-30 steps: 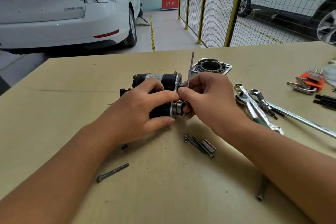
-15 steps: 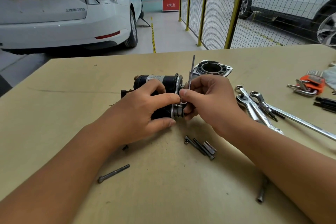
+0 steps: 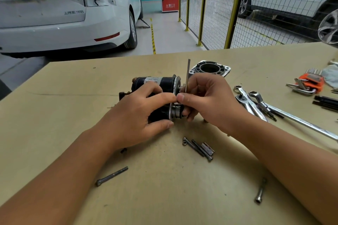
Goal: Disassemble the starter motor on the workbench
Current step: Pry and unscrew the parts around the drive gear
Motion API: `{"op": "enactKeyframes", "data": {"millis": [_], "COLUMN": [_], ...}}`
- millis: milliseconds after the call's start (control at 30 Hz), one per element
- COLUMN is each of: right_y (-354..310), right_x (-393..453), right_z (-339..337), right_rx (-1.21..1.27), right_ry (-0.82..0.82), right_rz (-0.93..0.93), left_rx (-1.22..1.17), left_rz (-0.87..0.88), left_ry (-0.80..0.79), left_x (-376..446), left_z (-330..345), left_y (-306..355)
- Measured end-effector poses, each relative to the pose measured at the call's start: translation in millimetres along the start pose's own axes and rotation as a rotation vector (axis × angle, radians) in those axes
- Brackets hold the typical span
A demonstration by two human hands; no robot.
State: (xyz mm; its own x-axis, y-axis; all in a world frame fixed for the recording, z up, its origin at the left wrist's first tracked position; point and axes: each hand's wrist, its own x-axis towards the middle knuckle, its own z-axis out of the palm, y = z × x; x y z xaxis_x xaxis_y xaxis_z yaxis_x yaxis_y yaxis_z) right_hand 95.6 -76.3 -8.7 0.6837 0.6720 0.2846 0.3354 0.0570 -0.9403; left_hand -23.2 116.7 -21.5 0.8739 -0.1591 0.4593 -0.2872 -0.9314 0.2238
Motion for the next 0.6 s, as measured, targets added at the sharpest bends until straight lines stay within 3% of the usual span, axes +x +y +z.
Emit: {"op": "enactKeyframes", "data": {"millis": [167, 500, 600], "right_y": [5.2, -0.1, 3.0], "right_x": [-2.5, -9.8, -9.7], "right_z": [-6.1, -3.9, -5.4], "right_rx": [-0.031, -0.733, -0.683], "right_ry": [-0.126, -0.205, -0.159], "right_rz": [-0.099, -0.508, -0.49], "left_rx": [-0.047, -0.039, -0.032], "left_rz": [-0.048, -0.088, -0.094], "left_ry": [0.037, 0.019, 0.01], "left_x": [1.0, -1.5, -2.5], "left_z": [-1.8, -1.7, -2.3], "left_y": [2.2, 3.5, 5.3]}}
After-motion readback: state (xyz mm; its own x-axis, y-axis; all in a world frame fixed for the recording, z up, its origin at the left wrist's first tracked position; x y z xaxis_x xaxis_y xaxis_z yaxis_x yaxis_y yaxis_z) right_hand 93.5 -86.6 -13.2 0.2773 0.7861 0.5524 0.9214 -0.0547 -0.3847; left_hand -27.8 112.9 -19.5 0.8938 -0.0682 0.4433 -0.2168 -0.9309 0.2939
